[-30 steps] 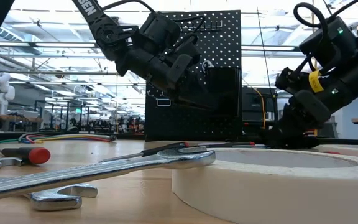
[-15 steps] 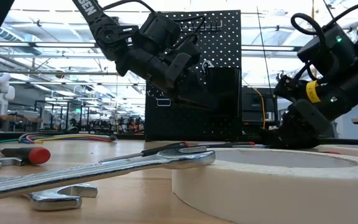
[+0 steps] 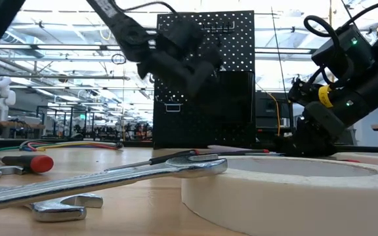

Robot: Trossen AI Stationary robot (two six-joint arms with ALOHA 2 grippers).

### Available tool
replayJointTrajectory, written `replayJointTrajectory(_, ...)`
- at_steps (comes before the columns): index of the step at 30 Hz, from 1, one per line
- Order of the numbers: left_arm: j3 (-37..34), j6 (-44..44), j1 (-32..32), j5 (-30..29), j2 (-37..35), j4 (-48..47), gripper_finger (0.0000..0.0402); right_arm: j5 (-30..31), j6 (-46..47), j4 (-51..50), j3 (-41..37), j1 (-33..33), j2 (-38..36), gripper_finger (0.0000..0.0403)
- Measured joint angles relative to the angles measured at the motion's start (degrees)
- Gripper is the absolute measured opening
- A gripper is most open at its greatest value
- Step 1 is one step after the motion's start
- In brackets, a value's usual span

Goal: Hang tools onto peg board
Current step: Put the purple pen into the black bin on the peg board

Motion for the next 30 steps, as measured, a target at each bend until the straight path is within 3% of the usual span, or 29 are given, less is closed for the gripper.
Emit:
replayJointTrajectory(8,11.6,11.0,0.9,-1.1,5.6,-19.7,0.0129,-0.6,-0.2,0.0,0.0,0.0,0.0,0.0002)
replayJointTrajectory(12,15.4,14.7,1.3,-1.5,6.4,-24.3,0.0129,-0.8,-1.0,0.0,-0.1,0.0,0.0,0.0001)
replayJointTrajectory(30,16.2,16.5,2.9,1.6,10.9,-28.4,0.0129,-1.0,-2.3,0.4,-0.1,0.0,0.2,0.0000)
